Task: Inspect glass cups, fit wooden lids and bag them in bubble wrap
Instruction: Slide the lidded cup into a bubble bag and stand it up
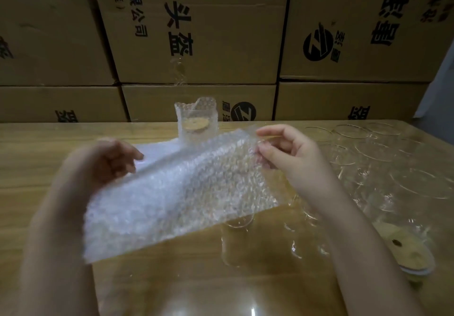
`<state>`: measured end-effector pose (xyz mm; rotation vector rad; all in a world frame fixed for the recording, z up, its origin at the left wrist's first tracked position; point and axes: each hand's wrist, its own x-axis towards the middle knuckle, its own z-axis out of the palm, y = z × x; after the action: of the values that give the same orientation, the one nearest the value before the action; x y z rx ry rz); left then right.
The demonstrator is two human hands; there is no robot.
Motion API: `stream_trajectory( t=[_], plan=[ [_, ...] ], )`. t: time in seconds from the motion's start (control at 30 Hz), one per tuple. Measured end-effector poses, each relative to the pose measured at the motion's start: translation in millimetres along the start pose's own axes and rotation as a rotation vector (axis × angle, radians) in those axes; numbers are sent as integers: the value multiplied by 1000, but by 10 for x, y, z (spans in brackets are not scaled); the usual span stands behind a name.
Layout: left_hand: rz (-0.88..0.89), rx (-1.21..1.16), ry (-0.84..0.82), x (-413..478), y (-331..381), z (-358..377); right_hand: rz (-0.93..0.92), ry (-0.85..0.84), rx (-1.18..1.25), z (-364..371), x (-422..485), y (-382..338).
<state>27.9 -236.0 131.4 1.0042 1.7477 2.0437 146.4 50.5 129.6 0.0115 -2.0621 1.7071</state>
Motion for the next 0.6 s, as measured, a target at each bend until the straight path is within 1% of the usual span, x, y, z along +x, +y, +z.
stream_trajectory(
  t=[0.03, 0.07, 0.1, 0.17, 0.23, 0.33, 0.4, 0.47, 0.6],
  plan=[
    [-41, 295, 132, -29, -96, -1, 3, 4, -8, 15, 5, 21],
    [-83, 526, 239, -42, -118, 112, 5, 9, -34, 29, 6, 42],
    [-103, 618, 216, -42, -103, 224, 6, 14, -77, 43, 6, 60],
    [-149, 549, 102, -5, -33, 420, 0, 30, -130, 70, 2, 80],
    [-160, 572, 11, 57, 28, 575, -31, 65, -116, 106, -3, 77],
    [-107, 590, -137, 124, 66, 829, -99, 122, -55, 224, -32, 53],
    [-69, 555, -121, 170, 58, 961, -142, 136, -22, 321, -68, 42],
    [-60, 541, -56, 209, 33, 1064, -166, 107, 8, 402, -107, 33],
    [-64, 538, 56, 245, -12, 1152, -135, 28, 95, 460, -120, 23]
  ],
)
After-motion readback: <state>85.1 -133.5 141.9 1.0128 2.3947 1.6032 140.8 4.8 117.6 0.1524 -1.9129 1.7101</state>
